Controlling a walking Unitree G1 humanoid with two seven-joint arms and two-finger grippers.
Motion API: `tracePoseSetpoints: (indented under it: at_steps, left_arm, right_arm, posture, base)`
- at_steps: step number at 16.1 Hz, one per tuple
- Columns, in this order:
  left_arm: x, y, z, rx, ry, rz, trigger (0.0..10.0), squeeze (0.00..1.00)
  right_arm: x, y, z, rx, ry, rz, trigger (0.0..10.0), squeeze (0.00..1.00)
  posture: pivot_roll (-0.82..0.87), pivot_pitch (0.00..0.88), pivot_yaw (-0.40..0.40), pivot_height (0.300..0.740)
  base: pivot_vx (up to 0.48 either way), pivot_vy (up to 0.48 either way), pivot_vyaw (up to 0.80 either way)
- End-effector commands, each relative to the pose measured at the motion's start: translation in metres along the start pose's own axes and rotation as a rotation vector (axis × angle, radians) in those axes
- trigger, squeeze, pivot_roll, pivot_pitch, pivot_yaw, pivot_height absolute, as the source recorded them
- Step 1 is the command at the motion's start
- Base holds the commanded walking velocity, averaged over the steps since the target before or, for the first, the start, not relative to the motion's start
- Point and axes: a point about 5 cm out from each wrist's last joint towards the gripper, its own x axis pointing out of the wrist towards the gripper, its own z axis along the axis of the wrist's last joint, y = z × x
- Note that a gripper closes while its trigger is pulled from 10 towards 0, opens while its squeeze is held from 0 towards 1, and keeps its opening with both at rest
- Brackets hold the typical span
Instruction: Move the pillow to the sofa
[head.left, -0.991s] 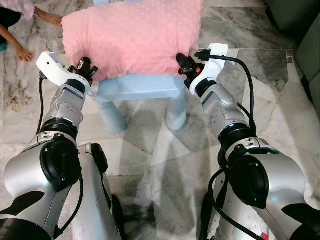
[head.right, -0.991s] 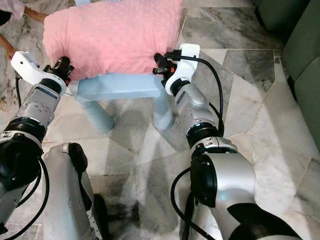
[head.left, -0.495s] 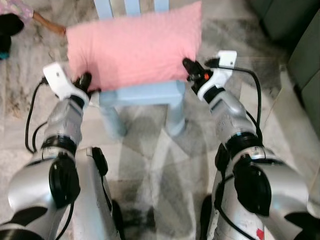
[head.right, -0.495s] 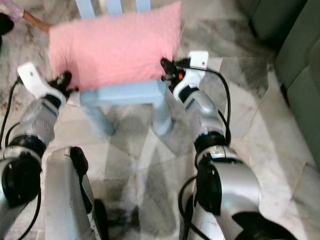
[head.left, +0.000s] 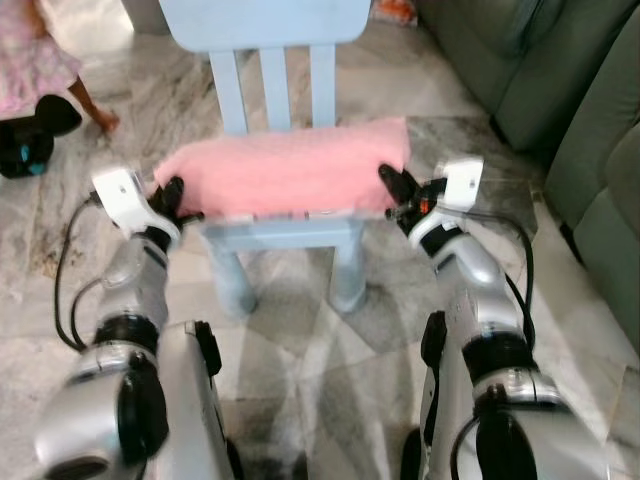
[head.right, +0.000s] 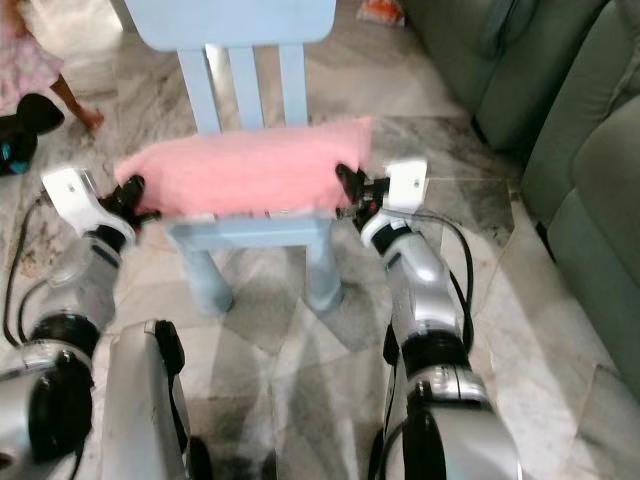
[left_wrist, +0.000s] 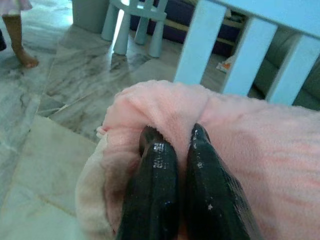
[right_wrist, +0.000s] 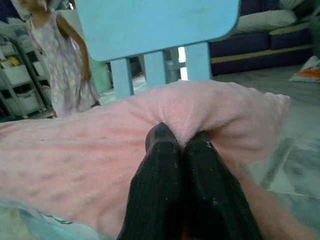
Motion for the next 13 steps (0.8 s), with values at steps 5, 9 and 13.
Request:
tracePoseSetpoints:
  at_steps: [5, 9, 13]
  left_arm:
    - [-0.029, -0.016, -0.037, -0.012, 0.024, -0.003, 0.0, 0.00]
    - [-0.046, -0.030, -0.058, -0.031, 0.067, 0.010, 0.0, 0.00]
    - [-0.047, -0.032, -0.051, -0.057, 0.073, 0.008, 0.0, 0.00]
  right_arm:
    - [-0.047, 0.006, -0.012, -0.114, 0.048, -0.067, 0.0, 0.00]
    - [-0.061, 0.017, -0.023, -0.096, 0.108, -0.085, 0.0, 0.00]
    - [-0.059, 0.023, -0.017, -0.110, 0.124, -0.097, 10.0, 0.00]
  posture:
    - [-0.17, 0.000, 0.053, 0.333]
    - [-0.18, 0.000, 0.044, 0.333]
    - [-0.17, 0.000, 0.043, 0.333]
  base:
    - [0.000, 0.000, 0.00]
    - [0.000, 0.000, 0.00]
    - [0.000, 0.000, 0.00]
